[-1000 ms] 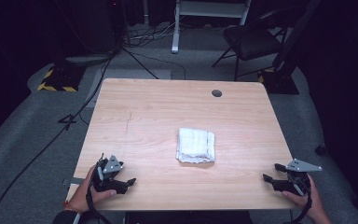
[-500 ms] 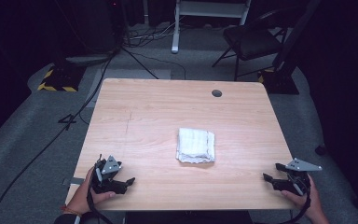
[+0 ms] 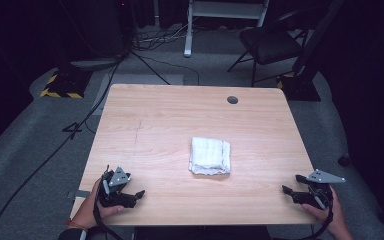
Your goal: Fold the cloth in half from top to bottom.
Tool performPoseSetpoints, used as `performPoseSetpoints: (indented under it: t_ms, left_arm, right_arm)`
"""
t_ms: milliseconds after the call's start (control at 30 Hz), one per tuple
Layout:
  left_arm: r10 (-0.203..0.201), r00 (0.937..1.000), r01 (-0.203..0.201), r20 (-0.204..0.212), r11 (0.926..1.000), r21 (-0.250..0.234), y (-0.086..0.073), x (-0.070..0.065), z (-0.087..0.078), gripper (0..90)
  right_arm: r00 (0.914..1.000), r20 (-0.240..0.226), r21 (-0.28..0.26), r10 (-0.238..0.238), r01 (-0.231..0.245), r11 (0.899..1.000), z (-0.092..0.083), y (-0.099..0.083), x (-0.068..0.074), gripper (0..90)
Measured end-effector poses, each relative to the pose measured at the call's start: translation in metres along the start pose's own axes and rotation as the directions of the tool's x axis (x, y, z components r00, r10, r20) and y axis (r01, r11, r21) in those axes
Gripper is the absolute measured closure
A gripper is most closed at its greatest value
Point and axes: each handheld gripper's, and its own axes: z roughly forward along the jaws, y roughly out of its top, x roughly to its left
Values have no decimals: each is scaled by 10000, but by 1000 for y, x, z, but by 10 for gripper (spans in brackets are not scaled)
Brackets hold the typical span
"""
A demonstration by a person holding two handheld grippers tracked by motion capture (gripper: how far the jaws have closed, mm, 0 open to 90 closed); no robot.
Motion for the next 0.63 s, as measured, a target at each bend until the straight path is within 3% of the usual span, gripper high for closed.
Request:
performPoseSetpoints:
  t_ms: [633]
  left_arm:
    - [-44,10000,44,-64,10000,-16,1,1,1,163]
  right_arm:
    - [10000,-25,-9,13,-13,10000,0,0,0,249]
